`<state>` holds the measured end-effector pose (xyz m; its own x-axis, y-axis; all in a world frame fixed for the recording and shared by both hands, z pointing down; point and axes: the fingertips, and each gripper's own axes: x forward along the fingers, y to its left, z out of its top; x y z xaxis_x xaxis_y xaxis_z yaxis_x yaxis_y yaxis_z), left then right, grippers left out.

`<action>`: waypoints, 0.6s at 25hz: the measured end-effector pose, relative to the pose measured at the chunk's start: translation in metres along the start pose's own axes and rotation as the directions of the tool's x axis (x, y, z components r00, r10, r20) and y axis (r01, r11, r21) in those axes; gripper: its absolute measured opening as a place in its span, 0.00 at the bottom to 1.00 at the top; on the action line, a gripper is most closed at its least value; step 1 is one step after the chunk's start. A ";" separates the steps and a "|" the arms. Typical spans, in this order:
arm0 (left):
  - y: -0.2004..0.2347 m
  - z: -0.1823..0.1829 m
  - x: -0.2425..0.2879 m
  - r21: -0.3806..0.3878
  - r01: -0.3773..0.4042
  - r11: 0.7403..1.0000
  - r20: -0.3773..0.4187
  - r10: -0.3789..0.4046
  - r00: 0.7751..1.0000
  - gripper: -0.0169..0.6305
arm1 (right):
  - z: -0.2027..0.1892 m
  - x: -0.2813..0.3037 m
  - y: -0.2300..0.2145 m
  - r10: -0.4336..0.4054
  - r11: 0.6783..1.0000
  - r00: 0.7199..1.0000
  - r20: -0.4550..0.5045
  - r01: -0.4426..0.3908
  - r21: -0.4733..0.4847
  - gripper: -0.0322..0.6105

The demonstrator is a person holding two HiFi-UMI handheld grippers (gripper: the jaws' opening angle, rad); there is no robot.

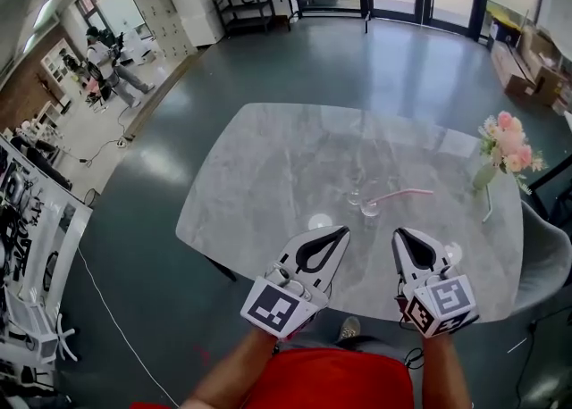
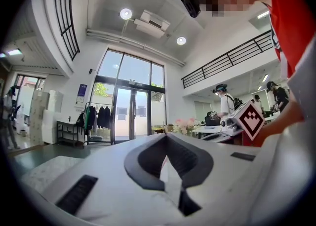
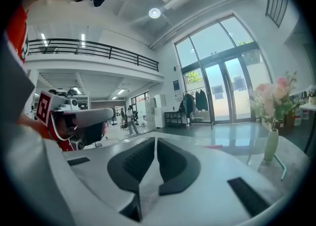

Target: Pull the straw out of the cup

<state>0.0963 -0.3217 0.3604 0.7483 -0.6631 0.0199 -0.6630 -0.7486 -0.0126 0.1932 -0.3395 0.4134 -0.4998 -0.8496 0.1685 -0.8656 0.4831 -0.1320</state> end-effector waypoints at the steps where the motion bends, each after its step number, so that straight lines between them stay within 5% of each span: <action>1: 0.002 0.000 0.004 -0.002 -0.007 1.000 -0.003 0.007 1.000 0.05 | -0.002 0.004 -0.005 -0.004 1.000 1.000 -0.009 0.004 0.004 0.11; 15: 0.030 -0.017 0.032 -0.021 -0.005 1.000 -0.035 0.004 0.999 0.05 | -0.042 0.050 -0.060 -0.101 0.990 0.987 -0.123 0.111 0.083 0.14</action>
<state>0.0996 -0.3653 0.3778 0.7442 -0.6657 0.0550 -0.6671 -0.7450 0.0084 0.2191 -0.4022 0.4709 -0.4101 -0.8615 0.2995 -0.9103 0.3663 -0.1928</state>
